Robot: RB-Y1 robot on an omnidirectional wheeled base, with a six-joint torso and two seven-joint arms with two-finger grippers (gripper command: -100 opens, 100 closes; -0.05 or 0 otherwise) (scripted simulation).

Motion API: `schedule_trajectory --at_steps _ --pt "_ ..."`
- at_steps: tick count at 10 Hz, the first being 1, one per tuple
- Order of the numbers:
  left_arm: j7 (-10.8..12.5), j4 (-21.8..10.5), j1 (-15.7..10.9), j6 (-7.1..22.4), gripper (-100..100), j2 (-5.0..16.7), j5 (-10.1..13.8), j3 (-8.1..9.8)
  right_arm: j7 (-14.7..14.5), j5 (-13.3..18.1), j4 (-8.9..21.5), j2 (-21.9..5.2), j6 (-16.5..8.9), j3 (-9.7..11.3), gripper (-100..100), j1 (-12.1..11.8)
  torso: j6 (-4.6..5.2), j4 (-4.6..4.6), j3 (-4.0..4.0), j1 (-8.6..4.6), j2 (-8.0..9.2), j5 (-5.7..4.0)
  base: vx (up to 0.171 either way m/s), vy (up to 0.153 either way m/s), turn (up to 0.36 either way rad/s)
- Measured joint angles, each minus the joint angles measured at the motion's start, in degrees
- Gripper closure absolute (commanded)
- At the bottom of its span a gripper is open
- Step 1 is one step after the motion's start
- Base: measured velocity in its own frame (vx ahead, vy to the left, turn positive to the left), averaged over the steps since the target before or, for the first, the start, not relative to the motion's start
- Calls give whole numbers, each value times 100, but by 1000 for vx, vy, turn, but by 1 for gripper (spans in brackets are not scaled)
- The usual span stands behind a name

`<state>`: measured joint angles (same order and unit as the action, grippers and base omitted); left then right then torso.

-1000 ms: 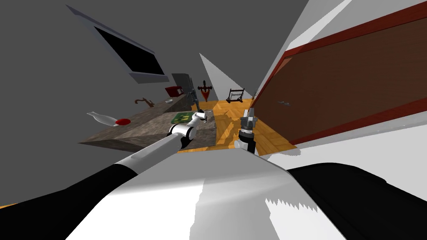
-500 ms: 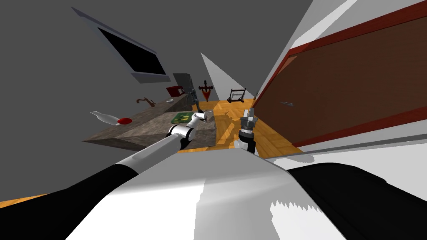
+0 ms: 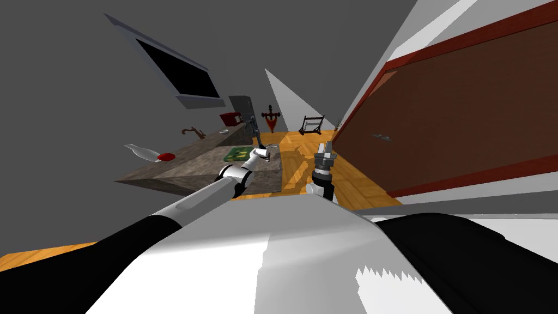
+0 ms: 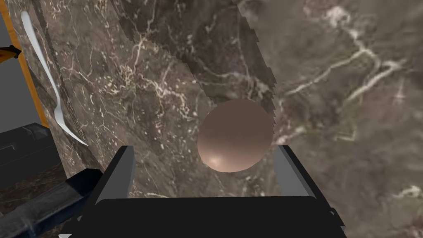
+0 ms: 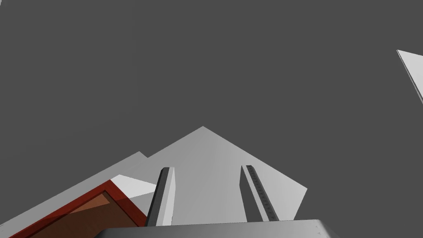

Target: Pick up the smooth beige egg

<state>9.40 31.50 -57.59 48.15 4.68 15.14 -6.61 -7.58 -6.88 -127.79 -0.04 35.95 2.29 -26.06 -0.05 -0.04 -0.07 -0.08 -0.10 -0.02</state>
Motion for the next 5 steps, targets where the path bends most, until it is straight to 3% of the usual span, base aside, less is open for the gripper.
schedule_trajectory --at_steps 4,5 --pt "1 276 201 38 -100 159 516 -584 0 0 0 0 0 0 0 0 1 0 0 -2 1 -1 24 -37 35" --pt "-5 275 204 32 100 163 533 -600 0 0 0 0 0 0 0 1 2 1 3 3 5 0 0 0 0"
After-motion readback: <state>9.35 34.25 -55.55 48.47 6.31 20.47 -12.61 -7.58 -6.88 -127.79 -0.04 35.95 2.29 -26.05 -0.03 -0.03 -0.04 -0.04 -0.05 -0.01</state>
